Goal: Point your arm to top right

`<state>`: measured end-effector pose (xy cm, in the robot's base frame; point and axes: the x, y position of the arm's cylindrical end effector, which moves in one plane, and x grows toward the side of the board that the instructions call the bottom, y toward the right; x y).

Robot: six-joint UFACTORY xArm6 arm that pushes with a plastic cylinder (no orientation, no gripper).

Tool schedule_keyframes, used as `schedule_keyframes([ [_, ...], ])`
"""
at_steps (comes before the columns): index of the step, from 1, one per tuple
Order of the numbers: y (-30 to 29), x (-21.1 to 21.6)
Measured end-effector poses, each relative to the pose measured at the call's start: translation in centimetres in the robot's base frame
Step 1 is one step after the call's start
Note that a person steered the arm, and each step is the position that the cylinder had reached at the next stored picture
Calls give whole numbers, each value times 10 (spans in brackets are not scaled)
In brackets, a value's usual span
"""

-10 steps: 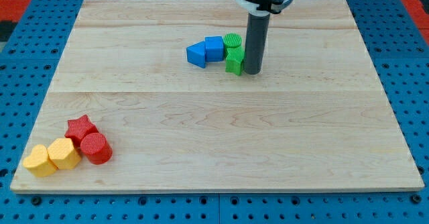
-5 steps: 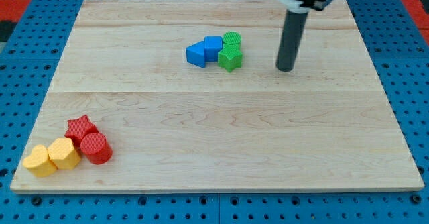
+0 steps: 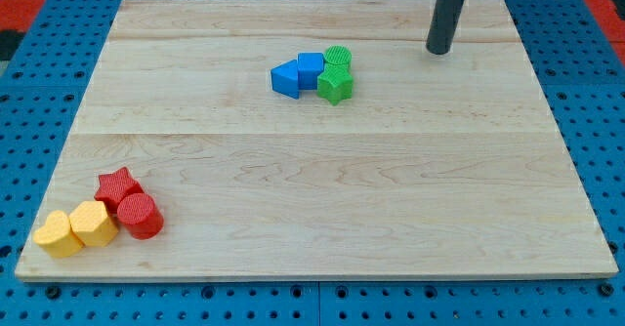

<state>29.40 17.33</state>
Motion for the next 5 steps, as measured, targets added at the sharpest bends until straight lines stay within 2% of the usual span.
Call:
schedule_keyframes([
  [5,77,-57],
])
